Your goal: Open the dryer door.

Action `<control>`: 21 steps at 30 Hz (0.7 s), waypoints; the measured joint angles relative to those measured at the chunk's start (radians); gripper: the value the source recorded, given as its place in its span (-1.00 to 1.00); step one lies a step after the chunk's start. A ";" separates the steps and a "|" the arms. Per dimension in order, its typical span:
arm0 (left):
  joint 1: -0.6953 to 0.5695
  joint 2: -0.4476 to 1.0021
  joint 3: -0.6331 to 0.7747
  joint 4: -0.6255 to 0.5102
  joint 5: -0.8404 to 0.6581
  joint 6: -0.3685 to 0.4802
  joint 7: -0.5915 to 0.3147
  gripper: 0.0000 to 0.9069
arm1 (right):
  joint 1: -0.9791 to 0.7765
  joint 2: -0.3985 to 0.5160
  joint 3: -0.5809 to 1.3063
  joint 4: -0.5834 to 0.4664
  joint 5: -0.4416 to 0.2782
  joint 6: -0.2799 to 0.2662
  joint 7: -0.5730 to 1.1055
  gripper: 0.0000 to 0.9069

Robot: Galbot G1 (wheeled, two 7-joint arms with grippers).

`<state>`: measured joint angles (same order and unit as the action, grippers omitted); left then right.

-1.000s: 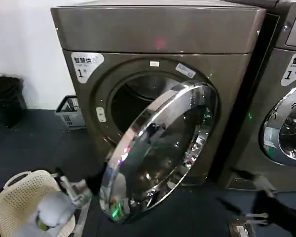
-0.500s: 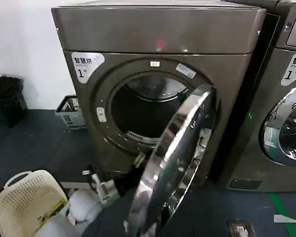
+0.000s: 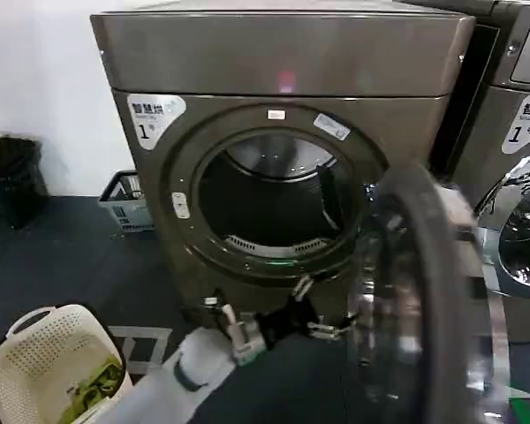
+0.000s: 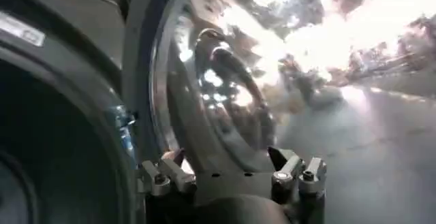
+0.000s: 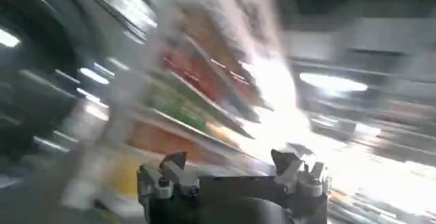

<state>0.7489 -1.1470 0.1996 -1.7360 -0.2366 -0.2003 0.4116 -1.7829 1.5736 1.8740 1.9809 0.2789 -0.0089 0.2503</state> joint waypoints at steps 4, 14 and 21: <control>-0.033 -0.037 0.038 0.034 0.009 -0.001 -0.005 1.00 | 0.022 0.004 0.078 -0.028 -0.060 -0.045 0.077 1.00; -0.128 -0.168 0.149 0.161 0.031 -0.006 -0.011 1.00 | 0.046 0.006 0.228 -0.118 -0.139 -0.067 0.168 1.00; -0.177 -0.238 0.189 0.251 0.039 -0.009 -0.011 1.00 | 0.035 -0.023 0.301 -0.209 -0.164 -0.050 0.171 1.00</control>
<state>0.5717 -1.3848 0.3891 -1.4849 -0.1972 -0.2092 0.4004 -1.7484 1.5501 2.1752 1.7720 0.1150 -0.0591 0.4214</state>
